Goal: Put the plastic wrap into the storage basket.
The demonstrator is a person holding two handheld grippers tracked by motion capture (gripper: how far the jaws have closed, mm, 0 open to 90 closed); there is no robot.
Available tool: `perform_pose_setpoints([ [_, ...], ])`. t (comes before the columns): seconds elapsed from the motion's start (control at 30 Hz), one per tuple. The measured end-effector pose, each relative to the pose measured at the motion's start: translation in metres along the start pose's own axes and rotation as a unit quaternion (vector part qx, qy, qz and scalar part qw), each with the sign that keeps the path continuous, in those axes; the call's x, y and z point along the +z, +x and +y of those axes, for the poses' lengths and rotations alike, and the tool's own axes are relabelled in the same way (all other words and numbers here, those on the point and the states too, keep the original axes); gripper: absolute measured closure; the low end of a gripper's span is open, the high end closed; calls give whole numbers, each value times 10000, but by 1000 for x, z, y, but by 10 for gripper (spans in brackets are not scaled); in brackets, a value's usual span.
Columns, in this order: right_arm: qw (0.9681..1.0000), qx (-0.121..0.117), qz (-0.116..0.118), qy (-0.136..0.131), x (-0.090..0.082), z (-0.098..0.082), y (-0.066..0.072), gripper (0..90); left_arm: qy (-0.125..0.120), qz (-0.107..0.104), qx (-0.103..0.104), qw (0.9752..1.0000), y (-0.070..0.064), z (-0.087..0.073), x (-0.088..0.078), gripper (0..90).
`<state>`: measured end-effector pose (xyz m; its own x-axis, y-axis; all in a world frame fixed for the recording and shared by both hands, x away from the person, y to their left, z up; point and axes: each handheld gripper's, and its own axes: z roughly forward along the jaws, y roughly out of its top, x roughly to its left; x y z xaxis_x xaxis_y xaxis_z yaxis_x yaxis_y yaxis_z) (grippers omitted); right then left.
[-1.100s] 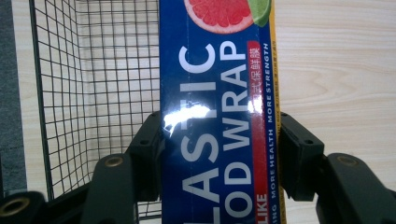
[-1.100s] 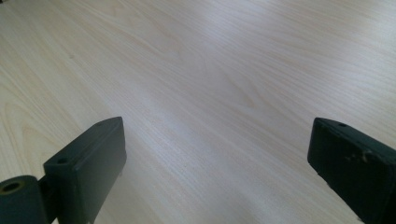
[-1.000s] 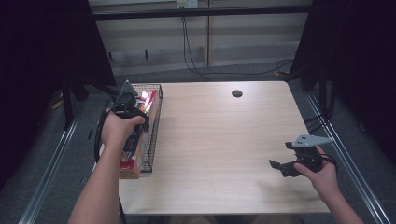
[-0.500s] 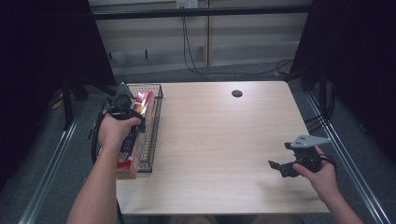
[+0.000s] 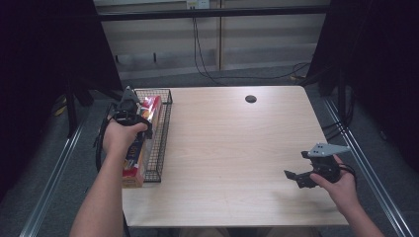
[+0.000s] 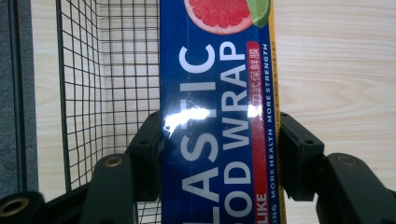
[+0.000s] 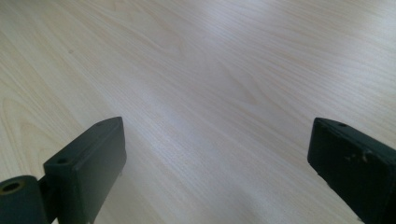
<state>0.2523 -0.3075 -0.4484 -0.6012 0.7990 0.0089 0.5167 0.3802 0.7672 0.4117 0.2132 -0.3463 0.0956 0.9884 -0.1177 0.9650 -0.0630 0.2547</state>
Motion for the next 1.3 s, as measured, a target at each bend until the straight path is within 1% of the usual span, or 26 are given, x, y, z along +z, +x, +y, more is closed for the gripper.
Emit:
perform_pose_setpoints([
  [0.03, 10000, -3, 1, -1, 0, 0, 0, 43, 29, -17, 12, 10000, 1, 0, 0, 436],
  [0.07, 10000, 2, 14, 4, 0, 0, 0, 43, 15, -26, -25, 10000, 2, 0, 1, 436],
  [0.17, 10000, -3, 19, 11, 1, 0, 1, 43, 32, -23, 13, 10000, 4, 1, 3, 436],
  [0.2, 10000, -10, 24, 18, 1, 0, 2, 43, 26, -18, -37, 10000, 4, 1, 4, 436],
  [0.33, 10000, -58, 43, 55, 2, 0, 2, 43, -3, 6, -48, 10000, 7, 1, 5, 436],
  [0.37, 10000, -56, 40, 56, 2, 0, 2, 43, 17, 33, 9, 10000, 9, 1, 6, 436],
  [0.43, 10000, -58, 43, 59, 2, 0, 2, 44, 40, 9, -83, 10000, 9, 1, 7, 436],
  [0.47, 10000, -49, 33, 66, 2, 0, 2, 44, 55, 28, -53, 10000, 10, 1, 8, 436],
  [0.57, 10000, -52, 30, 68, 2, 0, 2, 43, 44, 38, -53, 10000, 12, 2, 10, 436],
  [0.6, 10000, -52, 30, 68, 2, 0, 2, 43, 44, 29, -73, 10000, 12, 2, 11, 436],
  [0.63, 10000, -53, 47, 67, 2, 0, 2, 44, 35, 66, -51, 10000, 13, 2, 12, 436],
  [0.67, 10000, -57, 37, 72, 2, 0, 2, 44, 46, 61, -82, 9999, 13, 2, 12, 436],
  [0.87, 10000, -57, 44, 66, 3, -1, 2, 44, 67, 70, -84, 9999, 14, 3, 16, 436],
  [0.93, 9999, -65, 45, 68, 3, -1, 2, 44, 60, 62, -26, 10000, 15, 3, 18, 436],
  [1.0, 9999, -74, 35, 67, 3, -1, 2, 43, 69, 27, -94, 9999, 15, 3, 19, 435],
  [1.17, 9999, -90, 56, 94, 4, -1, 3, 43, 101, 42, -92, 9999, 17, 3, 25, 435],
  [1.2, 9999, -90, 53, 94, 5, -1, 3, 44, 51, 78, -101, 9999, 17, 3, 27, 435],
  [1.23, 9999, -91, 61, 101, 5, -1, 3, 44, 134, 42, -58, 9999, 19, 3, 27, 435],
  [1.27, 9999, -98, 61, 102, 5, -1, 3, 44, 137, 51, -97, 9998, 19, 3, 28, 435],
  [1.3, 9999, -96, 57, 112, 5, -1, 3, 43, 139, 43, -93, 9999, 20, 3, 29, 435],
])
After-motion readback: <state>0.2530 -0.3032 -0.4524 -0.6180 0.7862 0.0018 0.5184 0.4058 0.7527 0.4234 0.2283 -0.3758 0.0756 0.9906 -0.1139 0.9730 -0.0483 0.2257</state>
